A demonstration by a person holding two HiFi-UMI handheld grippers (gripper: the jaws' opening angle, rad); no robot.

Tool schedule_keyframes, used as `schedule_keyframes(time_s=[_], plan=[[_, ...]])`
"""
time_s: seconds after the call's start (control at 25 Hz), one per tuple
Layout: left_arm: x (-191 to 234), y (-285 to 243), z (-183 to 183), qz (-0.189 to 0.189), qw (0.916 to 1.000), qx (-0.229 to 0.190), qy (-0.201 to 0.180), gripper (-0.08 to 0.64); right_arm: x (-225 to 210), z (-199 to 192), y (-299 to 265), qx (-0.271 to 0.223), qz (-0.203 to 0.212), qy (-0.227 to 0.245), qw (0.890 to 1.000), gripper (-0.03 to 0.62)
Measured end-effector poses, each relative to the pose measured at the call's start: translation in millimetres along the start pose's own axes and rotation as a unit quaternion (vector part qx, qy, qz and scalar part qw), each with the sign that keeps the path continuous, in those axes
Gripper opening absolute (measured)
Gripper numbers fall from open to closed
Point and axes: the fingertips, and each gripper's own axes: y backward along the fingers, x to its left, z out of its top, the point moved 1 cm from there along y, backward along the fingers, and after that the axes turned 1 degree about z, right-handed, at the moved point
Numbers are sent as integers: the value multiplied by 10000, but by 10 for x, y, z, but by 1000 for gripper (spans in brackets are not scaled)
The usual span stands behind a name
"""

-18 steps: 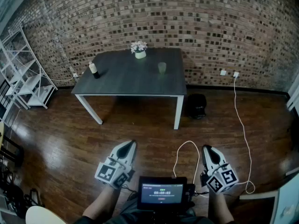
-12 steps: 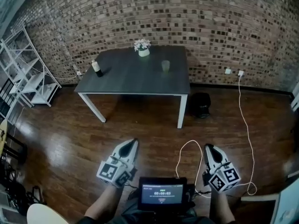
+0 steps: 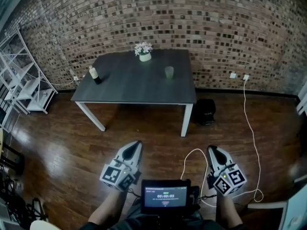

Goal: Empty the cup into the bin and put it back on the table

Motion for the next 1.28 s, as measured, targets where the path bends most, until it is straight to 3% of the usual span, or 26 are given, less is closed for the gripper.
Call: schedule_keyframes(time_s=[0.68,0.96,1.28], plan=[[1441,-913,57,-71,9999,93,63,-9,-230,296,-1635,-36,-339,243,9991,2],[1654,-1342,65,-138,9997,178,87,-9,-505,444,-2028,98,-409,265,9988,2],[1948,-2030,-26,134,9998,105,123,-9,-1050,488,-2659,69,-135,154,9998,2]])
